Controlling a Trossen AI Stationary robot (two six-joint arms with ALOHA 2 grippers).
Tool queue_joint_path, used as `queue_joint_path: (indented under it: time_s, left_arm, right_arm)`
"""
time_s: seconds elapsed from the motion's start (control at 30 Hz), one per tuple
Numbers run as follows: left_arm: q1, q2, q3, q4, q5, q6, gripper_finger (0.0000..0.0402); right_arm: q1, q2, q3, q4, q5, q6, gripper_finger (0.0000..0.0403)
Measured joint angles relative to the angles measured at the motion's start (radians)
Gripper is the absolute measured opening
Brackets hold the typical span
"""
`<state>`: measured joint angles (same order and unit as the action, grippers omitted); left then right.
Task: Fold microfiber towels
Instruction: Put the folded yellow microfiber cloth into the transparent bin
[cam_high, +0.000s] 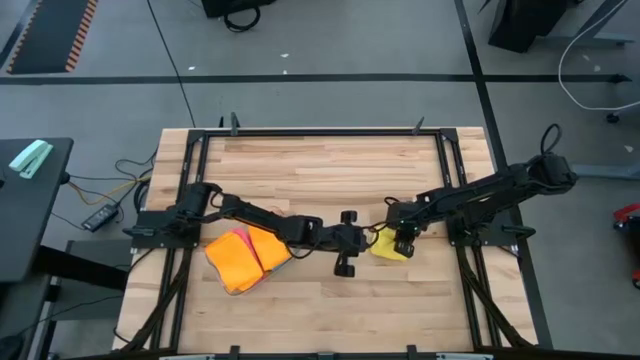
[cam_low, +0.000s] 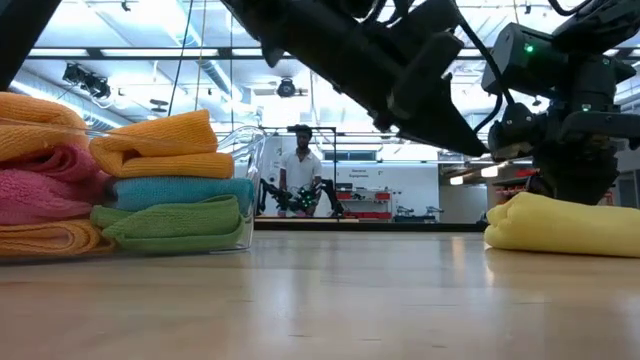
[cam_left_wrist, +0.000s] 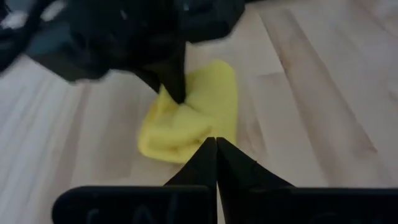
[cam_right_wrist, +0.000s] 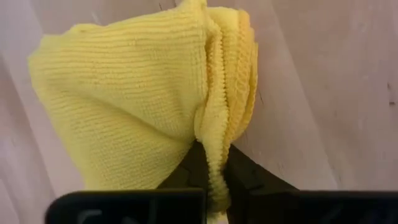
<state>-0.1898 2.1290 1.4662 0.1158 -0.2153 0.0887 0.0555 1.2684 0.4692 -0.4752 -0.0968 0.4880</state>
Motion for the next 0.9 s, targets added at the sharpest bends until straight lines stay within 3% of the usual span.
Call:
queue_joint_path:
  time_s: [0.23, 0.47, 0.67, 0.9]
  left_arm:
    - [-0.009, -0.001, 0.000, -0.036, 0.005, -0.177, 0.0039]
    - [0.033, 0.012, 0.000, 0.031, 0.005, -0.363, 0.0155]
    - [0.093, 0.094, 0.000, 0.163, 0.136, -0.479, 0.0256]
    - [0.141, 0.167, 0.000, 0.269, 0.198, -0.565, 0.0310]
  right_arm:
    - [0.045, -0.049, 0.055, -0.080, 0.066, -0.031, 0.0018]
    - [0.136, -0.068, 0.090, -0.117, 0.139, -0.031, 0.0018]
    - [0.217, -0.064, 0.090, -0.114, 0.232, -0.002, 0.0018]
    - [0.251, -0.064, 0.091, -0.102, 0.255, 0.017, 0.0019]
